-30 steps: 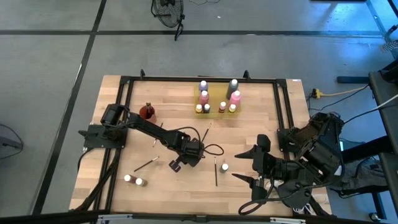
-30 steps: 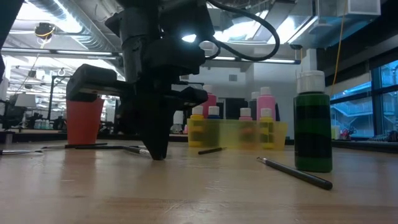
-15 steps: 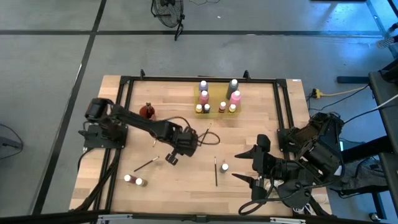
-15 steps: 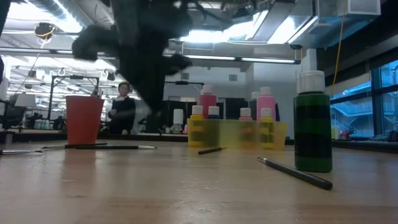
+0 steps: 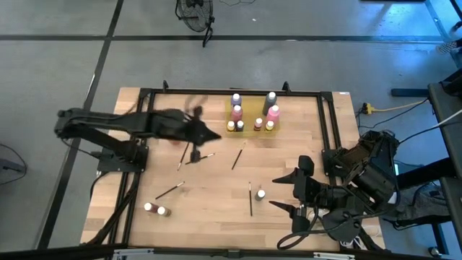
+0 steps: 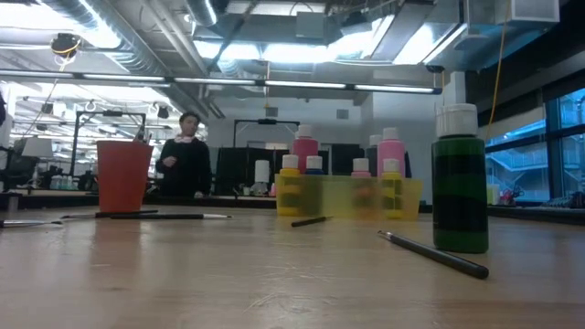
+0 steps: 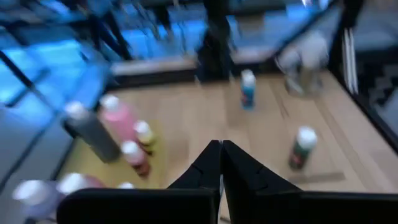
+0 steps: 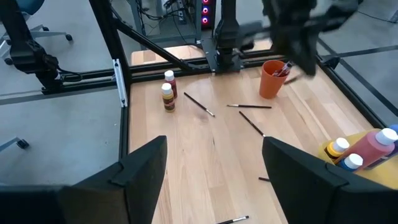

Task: Pick & Place Paint Supplies
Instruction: Put the silver paint brush into the orange cup

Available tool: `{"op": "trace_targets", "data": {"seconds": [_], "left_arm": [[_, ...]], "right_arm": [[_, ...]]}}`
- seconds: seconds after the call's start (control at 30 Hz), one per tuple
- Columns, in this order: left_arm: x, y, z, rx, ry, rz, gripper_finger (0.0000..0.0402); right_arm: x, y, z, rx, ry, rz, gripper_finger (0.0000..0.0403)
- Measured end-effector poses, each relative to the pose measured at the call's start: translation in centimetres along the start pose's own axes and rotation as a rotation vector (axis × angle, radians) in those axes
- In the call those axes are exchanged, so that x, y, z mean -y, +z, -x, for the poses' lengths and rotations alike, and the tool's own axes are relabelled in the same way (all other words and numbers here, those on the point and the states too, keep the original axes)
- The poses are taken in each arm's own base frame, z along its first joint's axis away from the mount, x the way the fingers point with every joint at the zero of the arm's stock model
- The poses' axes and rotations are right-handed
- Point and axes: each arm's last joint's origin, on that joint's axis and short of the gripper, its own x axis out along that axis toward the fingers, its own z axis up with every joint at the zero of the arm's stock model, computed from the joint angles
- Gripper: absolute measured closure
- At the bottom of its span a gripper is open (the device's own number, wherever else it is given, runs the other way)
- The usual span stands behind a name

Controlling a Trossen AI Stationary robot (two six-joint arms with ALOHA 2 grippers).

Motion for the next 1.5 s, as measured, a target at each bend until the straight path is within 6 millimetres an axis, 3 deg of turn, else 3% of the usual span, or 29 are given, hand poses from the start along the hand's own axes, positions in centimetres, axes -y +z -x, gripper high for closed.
{"op": "trace_targets", "data": {"seconds": [0.33, 0.67, 0.8, 1.03, 1.33, 1.5], "left_arm": [[-1.8, -4.4, 7.3, 0.270, 0.287, 0.154, 0.0399], [-2.2, -9.3, 12.1, 0.455, 0.503, 0.249, 0.0399], [-2.2, -11.1, 12.6, 0.437, 0.547, 0.261, 0.0399], [-1.9, -15.0, 11.7, 0.456, 0.565, 0.341, 0.0399], [-1.6, -18.3, 11.1, 0.527, 0.575, 0.380, 0.0399], [-1.7, -19.1, 11.5, 0.525, 0.634, 0.395, 0.0399]], "right_arm": [[0.0, 0.0, 0.0, -0.003, 0.005, -0.001, 0.0135], [-0.1, 0.1, 0.0, 0.004, 0.005, 0.001, 0.0135], [0.0, 0.1, -0.1, 0.005, 0.002, -0.001, 0.0135], [0.1, 0.2, -0.1, 0.023, -0.019, 0.010, 0.0135], [0.3, 0.4, -0.3, 0.030, -0.036, 0.024, 0.0135], [0.3, 0.4, -0.3, 0.030, -0.036, 0.024, 0.0135]]}}
